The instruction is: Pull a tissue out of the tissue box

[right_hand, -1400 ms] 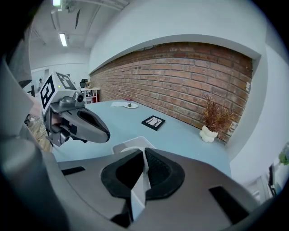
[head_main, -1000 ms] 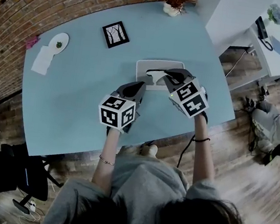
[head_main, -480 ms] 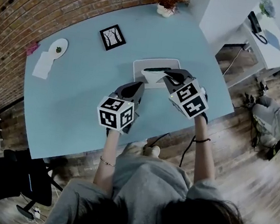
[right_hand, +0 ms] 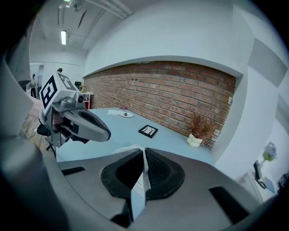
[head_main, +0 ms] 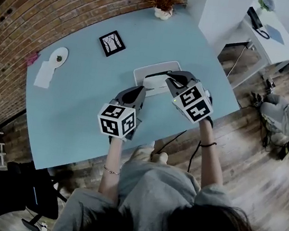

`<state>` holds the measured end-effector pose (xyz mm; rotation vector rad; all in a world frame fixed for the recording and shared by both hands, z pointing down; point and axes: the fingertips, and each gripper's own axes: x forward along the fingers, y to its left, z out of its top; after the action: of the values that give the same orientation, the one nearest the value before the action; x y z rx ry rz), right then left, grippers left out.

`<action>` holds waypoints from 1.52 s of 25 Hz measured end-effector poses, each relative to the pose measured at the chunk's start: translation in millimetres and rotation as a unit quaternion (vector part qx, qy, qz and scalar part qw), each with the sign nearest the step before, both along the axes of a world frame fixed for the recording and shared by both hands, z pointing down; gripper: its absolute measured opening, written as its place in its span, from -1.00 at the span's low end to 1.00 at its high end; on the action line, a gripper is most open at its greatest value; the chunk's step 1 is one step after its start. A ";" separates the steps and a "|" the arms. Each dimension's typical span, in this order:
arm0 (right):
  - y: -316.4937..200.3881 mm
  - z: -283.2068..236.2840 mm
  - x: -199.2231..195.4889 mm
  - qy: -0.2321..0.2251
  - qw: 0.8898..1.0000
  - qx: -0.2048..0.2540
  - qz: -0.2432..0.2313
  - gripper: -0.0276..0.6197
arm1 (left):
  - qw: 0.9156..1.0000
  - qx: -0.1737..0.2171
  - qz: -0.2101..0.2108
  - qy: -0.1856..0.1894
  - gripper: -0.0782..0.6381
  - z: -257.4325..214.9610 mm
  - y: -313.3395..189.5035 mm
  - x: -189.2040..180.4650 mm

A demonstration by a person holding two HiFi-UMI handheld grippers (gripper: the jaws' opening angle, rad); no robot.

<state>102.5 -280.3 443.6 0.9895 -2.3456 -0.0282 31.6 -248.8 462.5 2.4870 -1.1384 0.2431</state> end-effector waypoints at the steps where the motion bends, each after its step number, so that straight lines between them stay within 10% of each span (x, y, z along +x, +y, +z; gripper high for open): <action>1: 1.0 -5.1 -0.1 -0.010 1.000 0.004 0.001 -0.91 | 1.000 0.001 0.000 0.000 -0.77 -1.0 1.2 0.1; 38: 102.4 -43.7 40.1 -0.173 0.980 0.076 0.060 -0.91 | 0.995 0.089 0.043 0.021 -0.77 -42.8 73.5 24.0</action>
<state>142.6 -177.9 399.8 1.2988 -2.6228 0.0131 55.6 -175.3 419.7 2.6874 -1.0809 0.1153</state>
